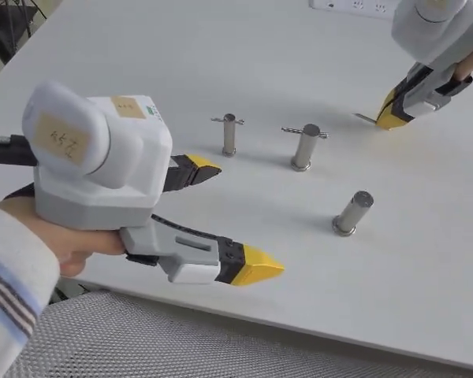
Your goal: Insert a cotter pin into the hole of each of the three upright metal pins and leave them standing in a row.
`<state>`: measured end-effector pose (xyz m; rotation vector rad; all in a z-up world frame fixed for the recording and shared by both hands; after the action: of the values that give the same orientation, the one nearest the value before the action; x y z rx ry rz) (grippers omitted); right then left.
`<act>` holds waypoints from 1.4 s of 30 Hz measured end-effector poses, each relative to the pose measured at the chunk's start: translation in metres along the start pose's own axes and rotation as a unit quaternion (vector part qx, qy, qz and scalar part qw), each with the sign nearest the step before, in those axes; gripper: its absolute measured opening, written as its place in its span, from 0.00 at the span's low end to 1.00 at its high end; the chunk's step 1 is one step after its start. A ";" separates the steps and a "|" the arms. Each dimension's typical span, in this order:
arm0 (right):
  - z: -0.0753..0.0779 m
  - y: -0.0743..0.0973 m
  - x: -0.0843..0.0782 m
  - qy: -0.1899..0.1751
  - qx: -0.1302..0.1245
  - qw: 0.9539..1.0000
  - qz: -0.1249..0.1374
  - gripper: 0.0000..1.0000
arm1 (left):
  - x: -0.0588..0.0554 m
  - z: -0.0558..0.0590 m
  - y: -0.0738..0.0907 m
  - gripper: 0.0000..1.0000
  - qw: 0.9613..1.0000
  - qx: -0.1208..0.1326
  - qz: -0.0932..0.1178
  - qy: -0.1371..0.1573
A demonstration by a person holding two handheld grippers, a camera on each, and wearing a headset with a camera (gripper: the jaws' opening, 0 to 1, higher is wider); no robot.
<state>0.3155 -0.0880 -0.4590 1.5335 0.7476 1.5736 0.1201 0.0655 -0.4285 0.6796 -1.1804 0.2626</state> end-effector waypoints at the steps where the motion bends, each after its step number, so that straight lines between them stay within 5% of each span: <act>1: -0.006 0.004 0.003 0.000 -0.003 1.000 0.009 0.00 | 0.001 0.000 0.000 0.82 1.000 0.000 0.001 -0.001; 7: -0.029 0.023 0.010 -0.015 -0.004 0.998 0.057 0.00 | 0.004 -0.001 0.000 0.81 1.000 0.001 0.001 -0.004; 16: -0.055 0.046 0.015 -0.004 -0.031 0.996 0.080 0.00 | 0.021 -0.008 -0.006 0.72 0.999 0.022 0.033 0.012; 30: -0.085 0.077 0.047 0.023 -0.096 0.983 0.155 0.00 | 0.056 -0.006 -0.027 0.59 0.996 0.014 0.075 0.048; 42: -0.111 0.081 0.055 0.061 -0.139 0.973 0.172 0.00 | 0.081 -0.001 -0.052 0.44 0.992 -0.008 0.091 0.089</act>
<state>0.1974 -0.0695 -0.3713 1.4194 0.3155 1.9494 0.1792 0.0133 -0.3730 0.5235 -1.0720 0.4570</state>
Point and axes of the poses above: the centre of the closed fingertips' face, and the gripper's own axes: y roughly backward along the fingers, z roughly to its right, x roughly out of its top, the point moved 2 cm from there along y, roughly backward along the fingers, and after that the axes turned 12 degrees about z, right-handed, at the moved point
